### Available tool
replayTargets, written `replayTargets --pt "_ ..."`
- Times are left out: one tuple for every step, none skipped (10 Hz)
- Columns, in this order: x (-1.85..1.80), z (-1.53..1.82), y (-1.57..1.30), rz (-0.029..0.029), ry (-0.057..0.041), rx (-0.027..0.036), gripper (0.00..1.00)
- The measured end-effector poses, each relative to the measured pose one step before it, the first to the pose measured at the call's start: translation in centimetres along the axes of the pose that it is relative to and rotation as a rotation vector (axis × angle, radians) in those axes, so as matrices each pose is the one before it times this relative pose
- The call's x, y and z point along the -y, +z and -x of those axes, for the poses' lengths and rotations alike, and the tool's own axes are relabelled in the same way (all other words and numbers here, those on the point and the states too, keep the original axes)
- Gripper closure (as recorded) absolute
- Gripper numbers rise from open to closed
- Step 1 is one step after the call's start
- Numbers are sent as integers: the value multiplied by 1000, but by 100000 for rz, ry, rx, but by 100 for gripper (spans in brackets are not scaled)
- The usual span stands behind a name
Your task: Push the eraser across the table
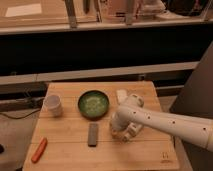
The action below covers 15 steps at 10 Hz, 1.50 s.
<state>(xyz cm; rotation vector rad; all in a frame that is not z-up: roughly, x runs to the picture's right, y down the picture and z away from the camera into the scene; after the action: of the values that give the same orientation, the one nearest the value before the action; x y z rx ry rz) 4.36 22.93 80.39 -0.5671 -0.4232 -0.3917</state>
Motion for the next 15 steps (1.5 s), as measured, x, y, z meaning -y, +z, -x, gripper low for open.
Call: replayTargets --pt "284 236 315 413 -128 594 100" --pt "258 255 346 413 -301 517 100" --pt "355 388 313 287 -401 692 100" --pt "224 321 198 193 -173 481 100" --pt "237 421 172 164 -246 478 100" --pt "546 1013 312 316 -1206 584 100" --pt "401 939 206 200 -1264 551 100" --pt "258 698 143 98 -971 363 100" --pt "75 726 101 130 -1306 388 100" --pt "38 867 164 243 -1343 312 100" --pt "293 995 268 234 -1552 318 100" --pt "318 816 327 393 -1288 507 100" --pt "165 644 366 542 -1009 1034 100" --pt "71 204 188 409 -663 768 100" --pt "186 312 177 331 -926 507 100"
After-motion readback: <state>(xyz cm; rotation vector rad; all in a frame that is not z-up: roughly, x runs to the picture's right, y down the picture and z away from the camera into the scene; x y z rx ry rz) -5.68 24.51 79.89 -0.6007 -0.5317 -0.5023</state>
